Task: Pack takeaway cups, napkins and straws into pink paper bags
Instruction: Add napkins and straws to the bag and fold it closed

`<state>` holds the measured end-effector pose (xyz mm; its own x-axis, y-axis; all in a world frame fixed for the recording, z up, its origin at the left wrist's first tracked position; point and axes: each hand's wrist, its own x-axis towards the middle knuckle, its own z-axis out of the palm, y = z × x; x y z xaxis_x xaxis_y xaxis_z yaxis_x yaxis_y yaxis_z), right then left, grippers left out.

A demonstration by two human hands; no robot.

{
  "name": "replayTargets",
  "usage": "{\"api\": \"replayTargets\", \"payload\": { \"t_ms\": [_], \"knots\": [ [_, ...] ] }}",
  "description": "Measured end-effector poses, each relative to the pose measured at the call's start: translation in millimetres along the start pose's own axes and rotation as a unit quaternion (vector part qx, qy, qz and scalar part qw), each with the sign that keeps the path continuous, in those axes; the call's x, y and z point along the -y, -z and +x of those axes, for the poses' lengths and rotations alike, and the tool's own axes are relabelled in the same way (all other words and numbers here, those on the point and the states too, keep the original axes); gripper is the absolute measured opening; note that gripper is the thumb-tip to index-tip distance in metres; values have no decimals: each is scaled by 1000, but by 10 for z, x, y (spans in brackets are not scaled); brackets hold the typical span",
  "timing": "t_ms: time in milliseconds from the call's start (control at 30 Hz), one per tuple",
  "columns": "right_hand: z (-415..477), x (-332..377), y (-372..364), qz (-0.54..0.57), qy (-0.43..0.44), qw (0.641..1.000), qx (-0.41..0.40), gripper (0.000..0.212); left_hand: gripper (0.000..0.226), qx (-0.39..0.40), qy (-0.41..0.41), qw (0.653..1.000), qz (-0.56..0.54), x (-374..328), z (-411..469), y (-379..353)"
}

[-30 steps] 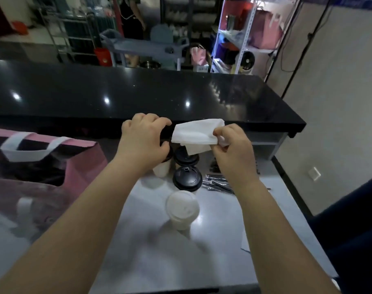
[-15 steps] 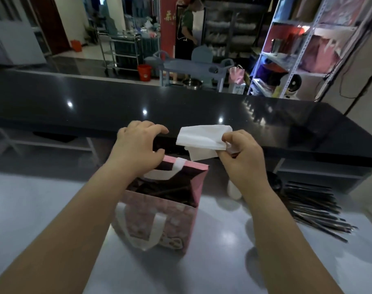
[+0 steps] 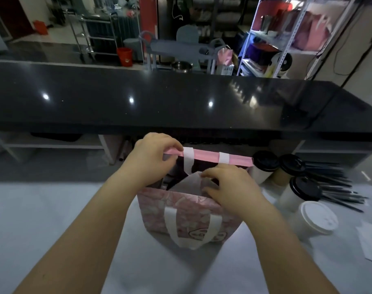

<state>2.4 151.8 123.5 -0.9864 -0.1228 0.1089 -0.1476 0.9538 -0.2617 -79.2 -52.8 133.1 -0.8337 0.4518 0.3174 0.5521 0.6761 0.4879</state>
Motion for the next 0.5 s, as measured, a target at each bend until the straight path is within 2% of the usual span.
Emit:
{"api": "replayTargets", "payload": {
  "t_ms": [67, 133, 267, 333, 433, 500],
  "knots": [
    [4, -45, 61, 35, -12, 999, 3, 29, 22, 1, -4, 1000, -5, 27, -6, -30],
    [-11, -117, 112, 80, -21, 996, -30, 25, 22, -1, -11, 1000, -21, 65, -13, -49],
    [-135, -362, 121, 174, 38, 961, -210, 21, 26, -32, -16, 995, -97, 157, -112, -28],
    [-254, -533, 63, 269, 17, 927, -260, 25, 30, -66, 21, 986, -153, 240, -246, -19],
    [-422, -755, -27, 470, -47, 848, -240, 23, 50, -95, 126, 943, -294, 378, -503, -28],
    [-494, -864, -92, 538, -56, 829, -143, 23, 60, -64, 174, 910, -371, 460, -663, -66]
  ]
}}
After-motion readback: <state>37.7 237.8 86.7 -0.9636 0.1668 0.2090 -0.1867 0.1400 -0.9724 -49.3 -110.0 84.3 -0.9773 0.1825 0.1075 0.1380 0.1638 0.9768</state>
